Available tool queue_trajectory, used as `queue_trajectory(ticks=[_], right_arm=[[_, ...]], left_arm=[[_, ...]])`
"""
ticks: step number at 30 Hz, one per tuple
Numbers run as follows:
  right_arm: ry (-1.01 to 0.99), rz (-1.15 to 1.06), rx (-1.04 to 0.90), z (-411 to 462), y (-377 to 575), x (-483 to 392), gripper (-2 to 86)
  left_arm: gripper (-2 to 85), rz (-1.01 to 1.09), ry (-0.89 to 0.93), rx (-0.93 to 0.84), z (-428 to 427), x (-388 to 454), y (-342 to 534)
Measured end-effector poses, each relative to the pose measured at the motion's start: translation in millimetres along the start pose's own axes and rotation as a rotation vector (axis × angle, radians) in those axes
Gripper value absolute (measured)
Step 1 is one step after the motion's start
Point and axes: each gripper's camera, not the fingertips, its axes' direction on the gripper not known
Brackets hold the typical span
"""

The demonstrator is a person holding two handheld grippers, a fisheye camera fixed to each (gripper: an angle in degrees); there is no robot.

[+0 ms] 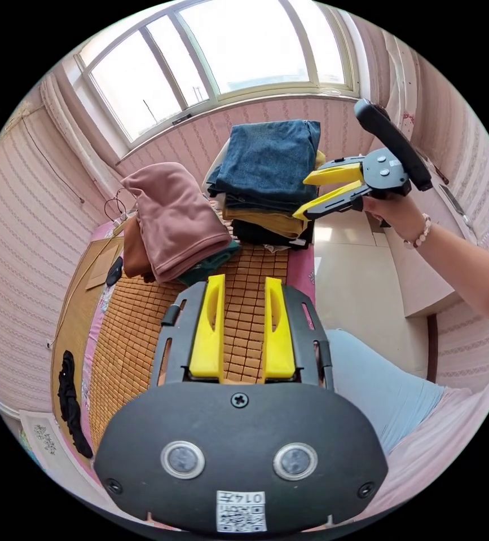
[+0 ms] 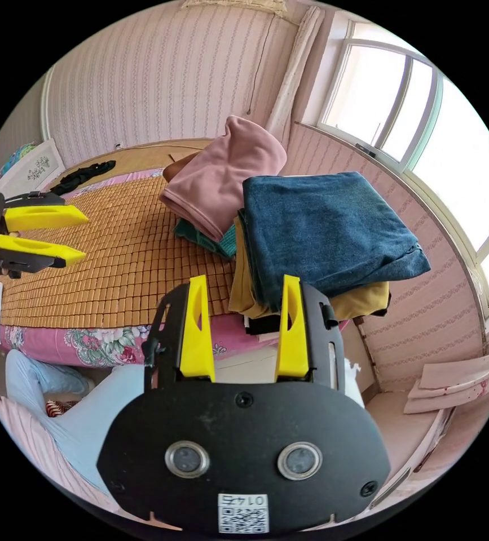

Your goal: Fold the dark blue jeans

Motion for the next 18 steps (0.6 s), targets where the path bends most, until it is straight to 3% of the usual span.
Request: queue_trajectory(ticks=[4, 8, 14, 18], right_arm=[[0.036, 0.007, -0.035, 16.1, -16.3, 15.6, 15.8], [0.225, -0.069, 0.027, 8.6, -12.3, 22.5, 9.3], [0.172, -0.047, 0.006, -10.1, -11.0, 61.7, 6.6], [-0.005, 0.006, 0.010, -30.7, -10.0, 111.1, 2.2]], left_arm=[[11.8, -0.055, 0.112, 0.091, 28.8, -19.0, -18.0], [13.4, -0.137, 0.202, 0.162, 60.3, -46.9, -48.4], [13.6, -0.238, 0.245, 0.076, 121.1, -82.3, -97.1], [12.4, -0.273, 0.254, 0.077, 140.0, -92.7, -113.9]])
